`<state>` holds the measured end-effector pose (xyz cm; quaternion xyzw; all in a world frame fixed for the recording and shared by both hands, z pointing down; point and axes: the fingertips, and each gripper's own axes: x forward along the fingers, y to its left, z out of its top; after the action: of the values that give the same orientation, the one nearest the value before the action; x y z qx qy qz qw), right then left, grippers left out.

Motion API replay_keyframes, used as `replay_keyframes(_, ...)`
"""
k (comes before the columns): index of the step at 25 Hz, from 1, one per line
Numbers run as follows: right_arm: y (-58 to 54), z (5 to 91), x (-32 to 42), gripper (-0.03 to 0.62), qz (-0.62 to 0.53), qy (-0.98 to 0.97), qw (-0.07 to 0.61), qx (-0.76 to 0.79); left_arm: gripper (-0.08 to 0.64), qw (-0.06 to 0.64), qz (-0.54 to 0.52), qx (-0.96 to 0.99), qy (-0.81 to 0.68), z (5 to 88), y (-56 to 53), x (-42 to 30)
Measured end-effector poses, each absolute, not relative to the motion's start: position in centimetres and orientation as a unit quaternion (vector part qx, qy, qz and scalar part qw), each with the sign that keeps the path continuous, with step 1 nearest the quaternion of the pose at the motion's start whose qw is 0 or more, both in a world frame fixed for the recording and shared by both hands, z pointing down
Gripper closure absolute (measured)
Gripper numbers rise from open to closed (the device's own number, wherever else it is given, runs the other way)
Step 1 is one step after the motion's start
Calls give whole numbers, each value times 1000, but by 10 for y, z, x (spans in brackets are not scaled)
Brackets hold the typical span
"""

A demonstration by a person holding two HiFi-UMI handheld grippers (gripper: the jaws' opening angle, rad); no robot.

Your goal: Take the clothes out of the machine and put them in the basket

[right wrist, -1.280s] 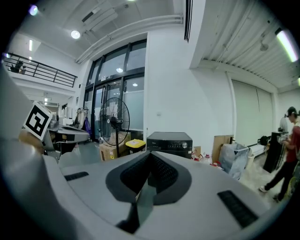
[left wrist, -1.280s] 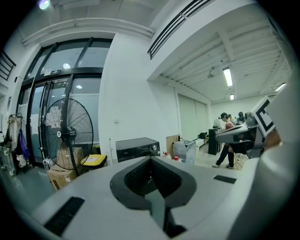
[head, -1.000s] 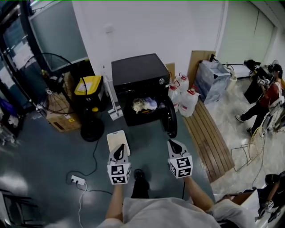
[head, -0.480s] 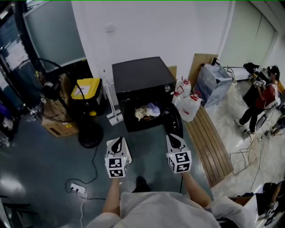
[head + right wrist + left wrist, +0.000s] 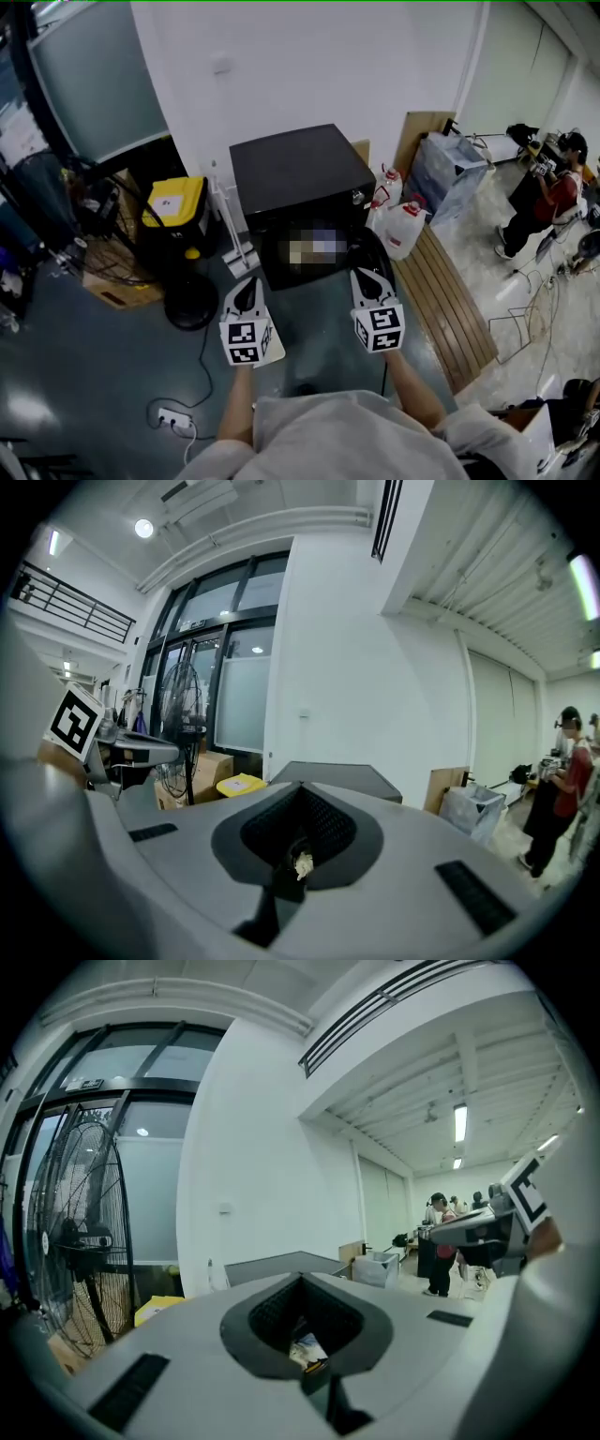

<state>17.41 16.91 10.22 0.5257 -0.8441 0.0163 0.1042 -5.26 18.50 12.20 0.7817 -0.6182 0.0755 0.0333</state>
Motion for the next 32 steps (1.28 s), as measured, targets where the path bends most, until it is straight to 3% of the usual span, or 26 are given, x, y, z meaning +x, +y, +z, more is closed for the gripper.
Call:
replay_keyframes(18,113,136,177,569,31,-835,127,535,541,49,95,792,-601,152,121,-49)
replay_keyframes(32,-4,157,193,569,39,-860,151,485,541,80,110,755,-641,175,32,-37)
